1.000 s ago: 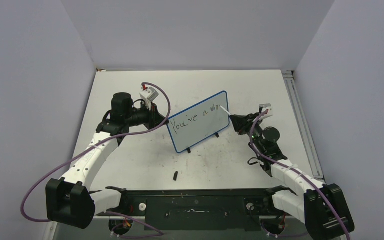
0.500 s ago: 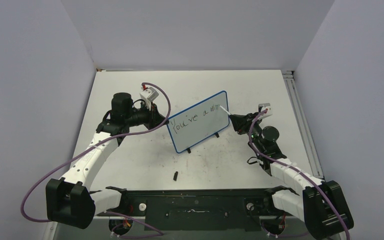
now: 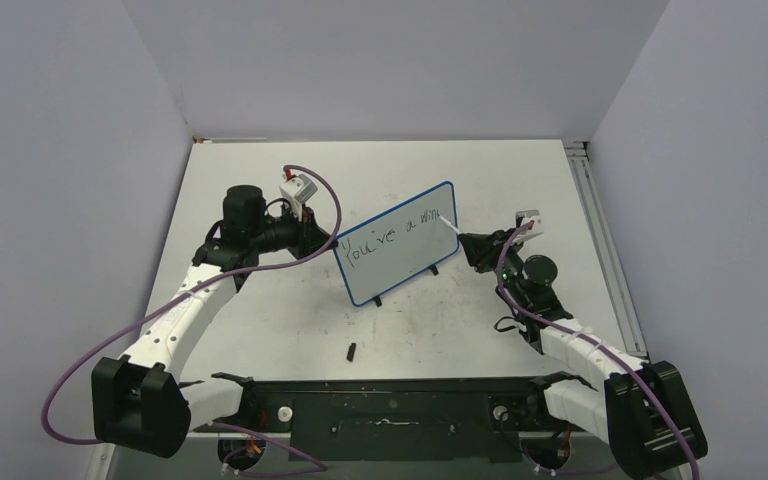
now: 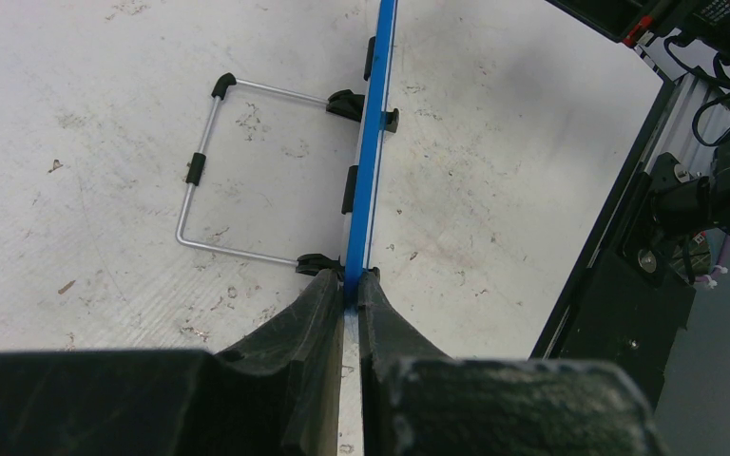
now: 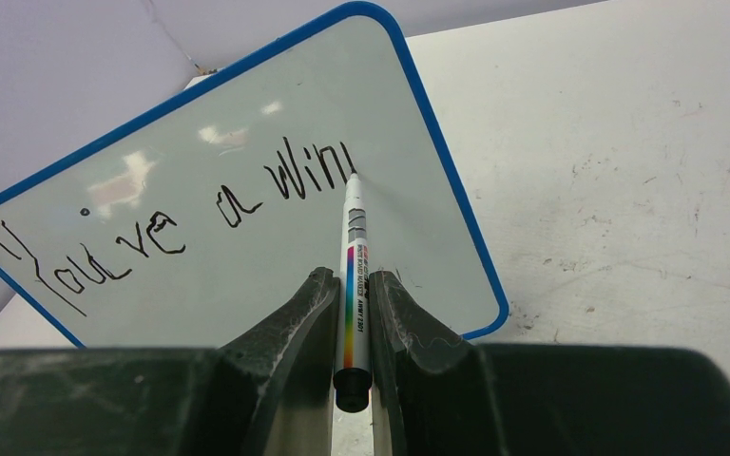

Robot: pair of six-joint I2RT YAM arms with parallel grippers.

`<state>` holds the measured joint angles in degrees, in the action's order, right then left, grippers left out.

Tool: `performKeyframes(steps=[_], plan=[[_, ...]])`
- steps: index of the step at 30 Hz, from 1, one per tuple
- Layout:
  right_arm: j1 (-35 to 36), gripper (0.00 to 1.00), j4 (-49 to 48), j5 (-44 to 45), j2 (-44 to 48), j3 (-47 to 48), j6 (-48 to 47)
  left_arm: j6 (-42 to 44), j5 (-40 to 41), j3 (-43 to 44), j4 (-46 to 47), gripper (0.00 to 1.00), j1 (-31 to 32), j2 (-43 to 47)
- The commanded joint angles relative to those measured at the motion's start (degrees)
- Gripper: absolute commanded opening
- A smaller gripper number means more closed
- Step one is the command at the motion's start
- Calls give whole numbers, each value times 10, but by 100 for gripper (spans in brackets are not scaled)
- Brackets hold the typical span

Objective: Write a sentence on the whiteboard

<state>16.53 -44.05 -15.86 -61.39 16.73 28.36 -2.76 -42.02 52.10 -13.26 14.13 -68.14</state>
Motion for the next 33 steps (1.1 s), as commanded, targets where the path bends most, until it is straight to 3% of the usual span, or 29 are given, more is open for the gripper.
performKeyframes(steps=[1, 33], plan=[[3, 5, -25, 1, 11, -2, 1, -7, -9, 6, -8, 0, -2, 7], [4, 5, -29, 34, 5, 37, 1, -8, -10, 3, -6, 0, -1, 12]])
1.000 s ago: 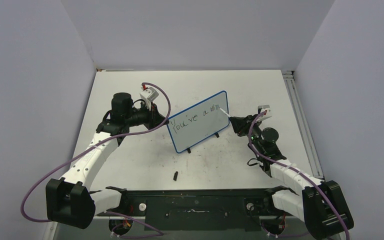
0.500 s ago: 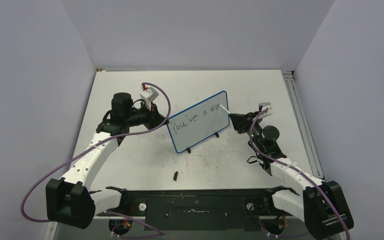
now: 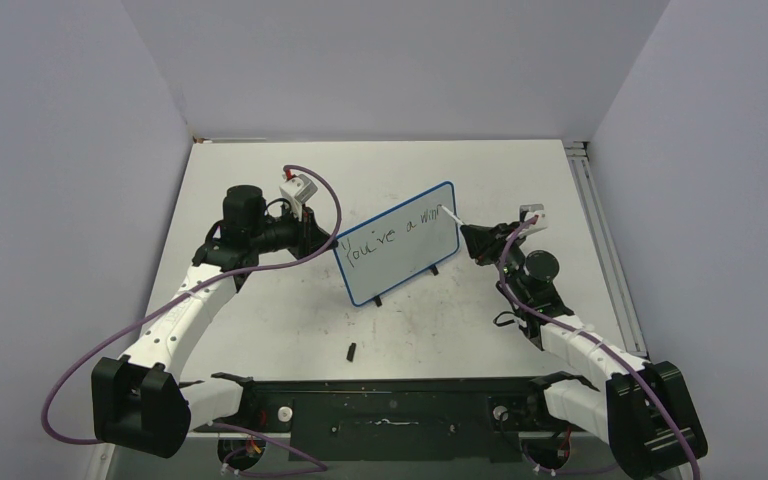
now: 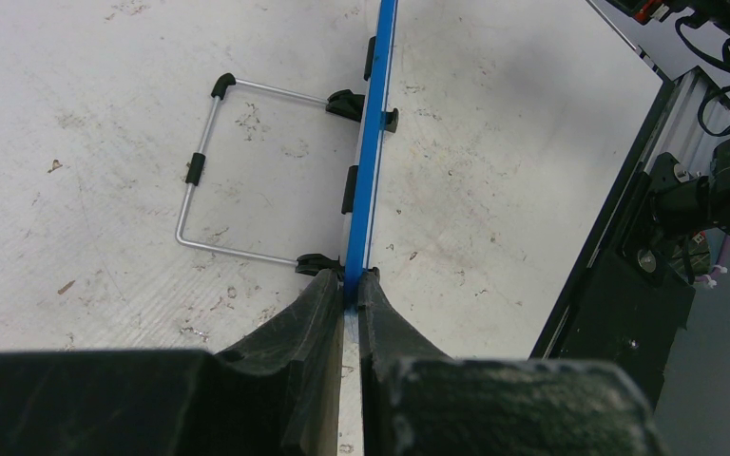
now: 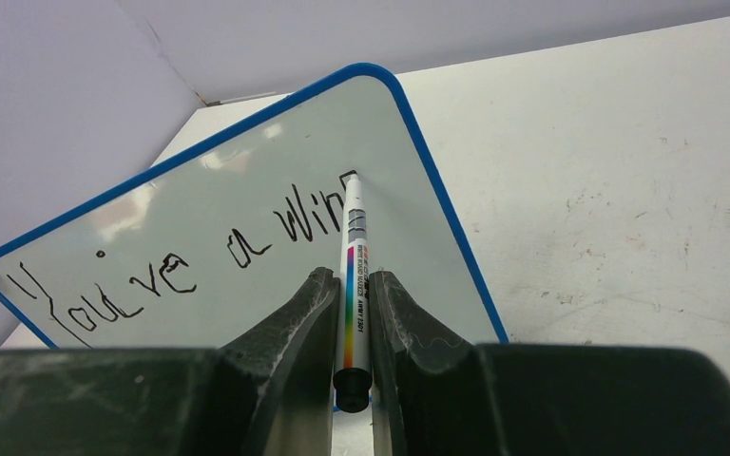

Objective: Write a sentence on the whiteboard

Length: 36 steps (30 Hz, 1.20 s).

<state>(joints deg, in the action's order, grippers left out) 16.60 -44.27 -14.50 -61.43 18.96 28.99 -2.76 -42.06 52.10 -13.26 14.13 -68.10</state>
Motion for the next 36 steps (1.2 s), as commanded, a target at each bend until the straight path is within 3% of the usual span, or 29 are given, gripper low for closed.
performKeyframes(steps=[1, 23, 36], plan=[[4, 5, -26, 21, 6, 14, -6, -8, -10, 3, -6, 0, -1, 11], [4, 5, 5, 9, 17, -22, -16, -8, -5, 3, -7, 0, -2, 4], [3, 5, 33, 23, 76, -4, -23, -7, -8, 5, -7, 0, -1, 1]])
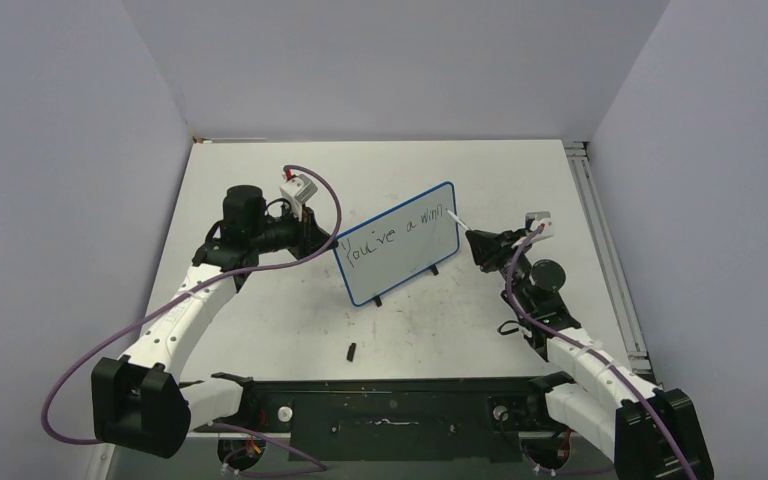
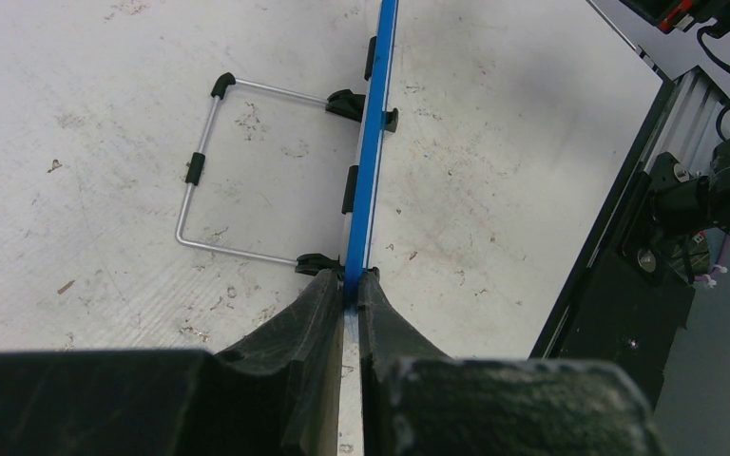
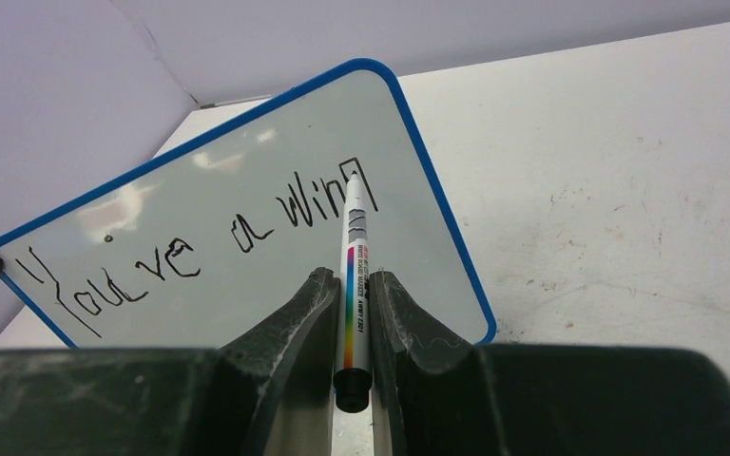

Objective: Write a sentence on the whiteboard

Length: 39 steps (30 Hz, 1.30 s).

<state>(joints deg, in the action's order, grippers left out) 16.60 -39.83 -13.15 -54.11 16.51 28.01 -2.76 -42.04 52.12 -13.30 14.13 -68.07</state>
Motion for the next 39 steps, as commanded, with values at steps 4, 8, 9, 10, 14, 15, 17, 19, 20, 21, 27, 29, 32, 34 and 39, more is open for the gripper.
performKeyframes(steps=[4, 8, 9, 10, 14, 15, 17, 19, 20, 21, 27, 29, 32, 34, 39], plan=[[3, 5, -39, 3, -24, 22, -8, -7, -6, 2, -7, 0, -1, 5], [2, 5, -61, -2, -52, 21, -5, -8, -6, 2, -7, 0, -1, 7], [2, 5, -66, -3, -57, 21, -5, -8, -6, 1, -7, 0, -2, 6], [2, 5, -71, -5, -60, 21, -4, -8, -6, 1, -8, 0, -1, 6], [3, 5, -80, -4, -65, 22, -1, -8, -7, 3, -7, 0, -1, 3], [3, 5, -79, -3, -65, 23, -1, -8, -8, 3, -7, 0, -1, 2], [2, 5, -76, -1, -65, 24, -4, -8, -7, 4, -7, 0, -1, 1], [2, 5, -76, -2, -64, 24, -5, -8, -7, 4, -7, 0, -1, 0], [2, 5, -77, -3, -64, 25, -4, -8, -8, 4, -6, 0, -2, -1], [2, 5, -77, -4, -63, 26, -4, -8, -7, 3, -7, 0, -2, -1], [2, 5, -80, -1, -65, 27, -6, -8, -7, 4, -7, 0, -1, -2], [2, 5, -81, 2, -69, 27, -5, -8, -7, 4, -8, 0, -1, -2], [1, 5, -79, 10, -70, 27, -4, -8, -8, 3, -8, 0, -1, -1], [2, 5, -78, 15, -69, 27, -5, -8, -8, 4, -7, 0, -1, -1], [1, 5, -76, 22, -65, 30, -6, -8, -9, 4, -7, 0, -2, 0]])
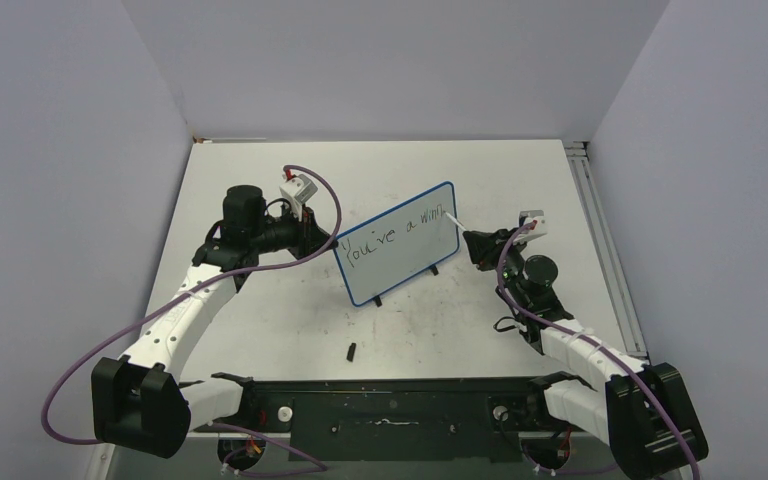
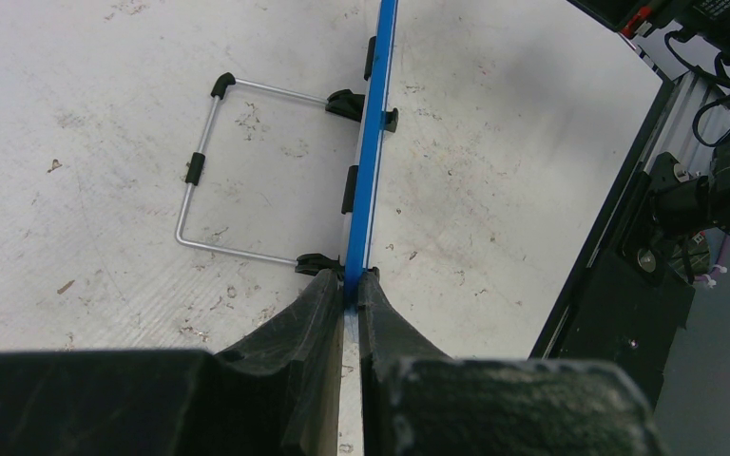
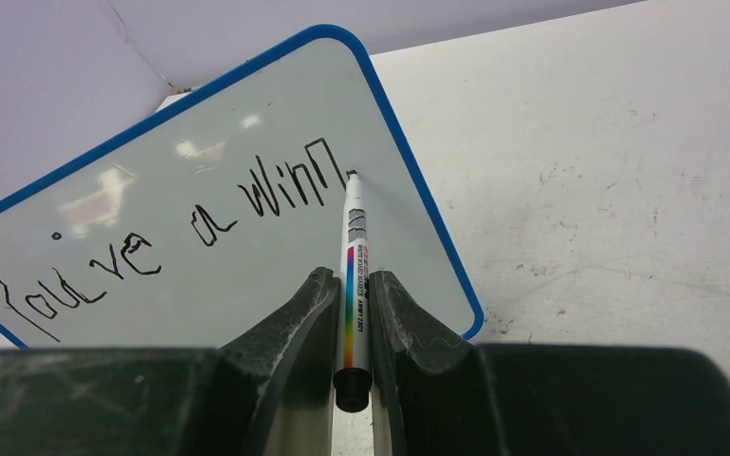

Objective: Write a sentence on the whiteboard

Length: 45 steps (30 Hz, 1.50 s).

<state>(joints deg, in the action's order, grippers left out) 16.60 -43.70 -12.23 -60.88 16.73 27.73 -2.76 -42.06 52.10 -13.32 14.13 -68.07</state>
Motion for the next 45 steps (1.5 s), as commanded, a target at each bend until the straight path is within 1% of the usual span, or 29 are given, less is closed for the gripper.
performKeyframes(steps=[1, 9, 21, 34, 45], plan=[[1, 5, -37, 14, 2, 29, -4, -8, -9, 4, -7, 0, -1, 0], [2, 5, -36, 16, 4, 39, -6, -8, -9, 4, -6, 0, -1, 1], [2, 5, -29, -26, -16, 42, -9, -8, -9, 4, -6, 0, -1, 1], [3, 5, -14, -9, 1, 0, -2, -8, -10, 3, -6, 0, -1, 1], [2, 5, -4, 22, 7, 8, -8, -8, -8, 3, -5, 0, -1, 0]])
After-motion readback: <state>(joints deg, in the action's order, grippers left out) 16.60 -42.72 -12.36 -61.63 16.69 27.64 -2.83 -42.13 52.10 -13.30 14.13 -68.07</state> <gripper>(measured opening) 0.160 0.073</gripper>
